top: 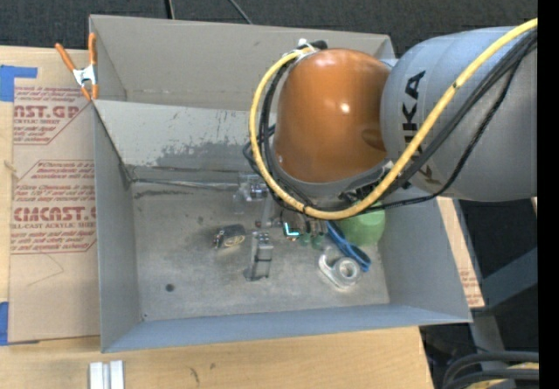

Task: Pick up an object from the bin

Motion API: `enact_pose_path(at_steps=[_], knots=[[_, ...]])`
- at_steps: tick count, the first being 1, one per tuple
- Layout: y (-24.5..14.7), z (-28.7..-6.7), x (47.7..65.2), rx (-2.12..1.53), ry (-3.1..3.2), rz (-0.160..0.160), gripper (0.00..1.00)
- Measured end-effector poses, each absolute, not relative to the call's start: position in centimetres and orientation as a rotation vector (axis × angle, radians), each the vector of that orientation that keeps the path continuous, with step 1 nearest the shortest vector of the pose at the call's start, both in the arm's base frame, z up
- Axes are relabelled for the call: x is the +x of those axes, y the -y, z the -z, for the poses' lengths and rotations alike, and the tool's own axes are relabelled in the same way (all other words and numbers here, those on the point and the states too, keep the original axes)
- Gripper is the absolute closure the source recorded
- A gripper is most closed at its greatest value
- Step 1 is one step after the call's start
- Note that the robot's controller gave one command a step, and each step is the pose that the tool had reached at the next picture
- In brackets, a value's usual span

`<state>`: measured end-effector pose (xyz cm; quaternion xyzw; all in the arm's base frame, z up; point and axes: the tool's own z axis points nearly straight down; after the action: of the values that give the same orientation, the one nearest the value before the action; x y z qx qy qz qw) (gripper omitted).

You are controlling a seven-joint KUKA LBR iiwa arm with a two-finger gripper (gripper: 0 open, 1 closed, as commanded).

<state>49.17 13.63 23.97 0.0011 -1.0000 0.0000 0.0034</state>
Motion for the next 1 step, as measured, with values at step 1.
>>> enact_pose_path(at_steps=[1], knots=[[-10.39, -11.36, 53.65, 0.431, 3.108, 0.0, 0.0]])
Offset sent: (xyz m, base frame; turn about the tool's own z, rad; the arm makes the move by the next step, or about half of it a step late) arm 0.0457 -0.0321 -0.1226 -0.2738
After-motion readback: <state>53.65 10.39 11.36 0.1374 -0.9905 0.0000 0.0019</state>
